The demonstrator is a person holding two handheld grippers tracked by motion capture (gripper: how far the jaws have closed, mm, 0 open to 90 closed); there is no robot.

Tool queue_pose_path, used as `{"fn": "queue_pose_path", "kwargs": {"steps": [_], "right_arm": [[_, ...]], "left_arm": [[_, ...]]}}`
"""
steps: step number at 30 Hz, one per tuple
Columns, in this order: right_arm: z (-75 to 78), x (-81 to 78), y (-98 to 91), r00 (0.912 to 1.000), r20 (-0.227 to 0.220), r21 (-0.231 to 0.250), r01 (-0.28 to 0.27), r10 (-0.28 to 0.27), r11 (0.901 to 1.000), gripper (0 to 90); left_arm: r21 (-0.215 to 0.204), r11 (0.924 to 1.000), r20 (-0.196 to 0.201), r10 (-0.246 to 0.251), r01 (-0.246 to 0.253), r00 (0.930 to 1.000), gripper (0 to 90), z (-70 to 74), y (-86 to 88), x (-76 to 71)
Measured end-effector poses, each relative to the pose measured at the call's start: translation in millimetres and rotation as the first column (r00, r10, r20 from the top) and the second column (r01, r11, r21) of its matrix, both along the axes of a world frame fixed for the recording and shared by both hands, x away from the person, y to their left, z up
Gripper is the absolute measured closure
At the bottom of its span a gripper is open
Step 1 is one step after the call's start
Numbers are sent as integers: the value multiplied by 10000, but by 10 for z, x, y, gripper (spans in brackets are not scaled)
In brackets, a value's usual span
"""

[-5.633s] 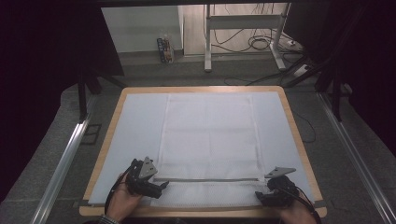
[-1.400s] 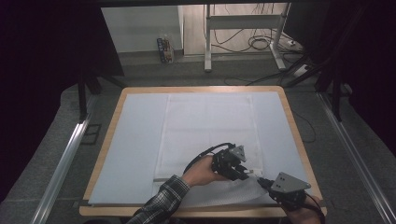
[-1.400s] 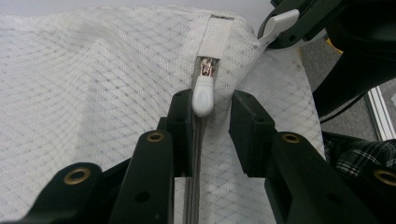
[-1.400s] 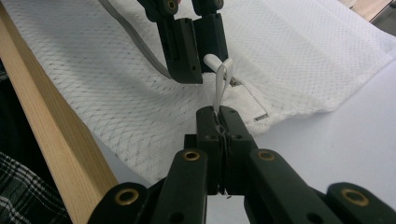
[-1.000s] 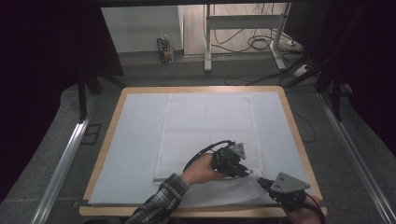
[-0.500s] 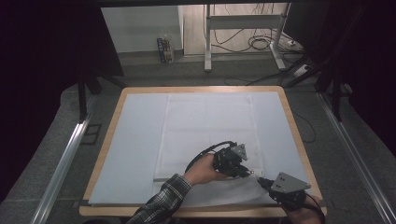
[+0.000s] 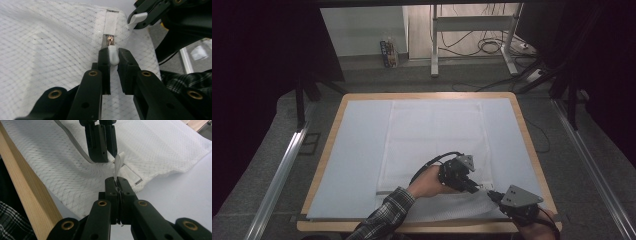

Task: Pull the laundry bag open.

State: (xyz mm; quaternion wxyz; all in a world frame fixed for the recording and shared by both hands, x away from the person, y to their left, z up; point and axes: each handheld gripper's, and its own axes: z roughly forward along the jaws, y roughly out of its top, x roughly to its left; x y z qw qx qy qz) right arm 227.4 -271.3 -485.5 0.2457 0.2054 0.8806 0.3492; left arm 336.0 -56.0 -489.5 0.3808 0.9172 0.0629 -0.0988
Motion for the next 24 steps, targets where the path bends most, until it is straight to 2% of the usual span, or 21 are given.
{"fn": "queue_pose_path", "kwargs": {"steps": [3, 5, 7, 15, 18, 21, 22, 23, 24], "right_arm": [[-2, 1, 2, 10000, 15, -35, 7, -7, 10000, 866], [-3, 0, 2, 10000, 31, -60, 11, -11, 10000, 865], [-3, 1, 2, 10000, 36, -71, 16, -16, 10000, 866], [-11, 17, -5, 9999, -144, -56, 22, -23, 10000, 851], [-8, 35, -16, 9995, -256, 75, 197, -195, 9998, 743], [-16, 74, -24, 9974, -494, 181, 530, -520, 9984, 541], [-22, 92, -26, 9958, -601, 267, 711, -694, 9971, 466], [-28, 109, -28, 9937, -736, 334, 874, -848, 9956, 415], [-47, 143, -36, 9891, -1062, 492, 1075, -1018, 9930, 362]], "left_arm": [[119, 9999, -44, -35, 36, 10000, 790, 12, -9, -4], [304, 9994, 41, 147, -148, 9999, 803, 16, -19, -4], [280, 9994, -135, 193, -189, 9997, 817, 11, -18, 11], [255, 9988, 270, 410, -417, 9988, 851, 29, 2, -1], [200, 9989, 381, 427, -435, 9984, 860, 51, 13, -4], [48, 9991, 437, 423, -425, 9981, 866, 72, 34, -4], [127, 9995, 647, 270, -278, 9975, 866, 80, 45, 6], [-61, 9994, 581, 357, -354, 9977, 867, 82, 49, -8], [-32, 9998, 651, 209, -207, 9977, 867, 88, 58, -2]]}}
